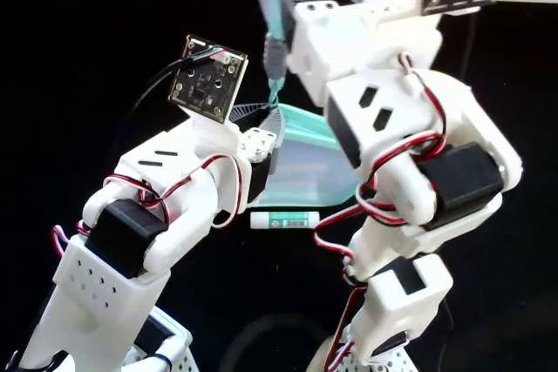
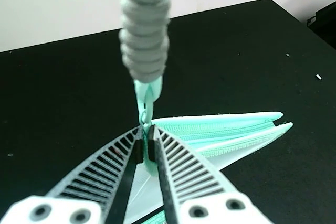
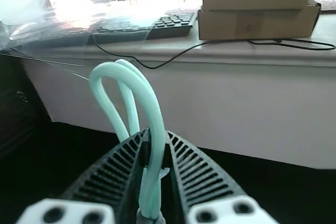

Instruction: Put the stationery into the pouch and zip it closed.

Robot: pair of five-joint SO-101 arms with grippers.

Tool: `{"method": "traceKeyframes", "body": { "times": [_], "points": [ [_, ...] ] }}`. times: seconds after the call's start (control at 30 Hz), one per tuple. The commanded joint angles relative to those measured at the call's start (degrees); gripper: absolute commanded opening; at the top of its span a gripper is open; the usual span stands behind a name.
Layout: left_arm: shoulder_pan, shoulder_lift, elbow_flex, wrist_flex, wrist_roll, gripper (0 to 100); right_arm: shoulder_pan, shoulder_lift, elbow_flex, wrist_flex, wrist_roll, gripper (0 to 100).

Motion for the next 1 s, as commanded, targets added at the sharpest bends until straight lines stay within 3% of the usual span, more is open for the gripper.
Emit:
{"method": "traceKeyframes", "body": {
  "times": [0.0,0.8,0.97],
  "points": [
    [-2.6,0.7,0.4,-0.4,-0.5,1,3.1,-1.9,-4.4,3.6,0.2,0.6],
    [-23.3,5.8,-6.5,-0.1,-0.6,1,16.5,-1.7,-7.5,5.6,0.2,0.6],
    [-24.1,5.8,-6.5,-0.1,-0.6,1,16.7,-1.5,-7.5,5.6,0.2,0.6]
  ]
}}
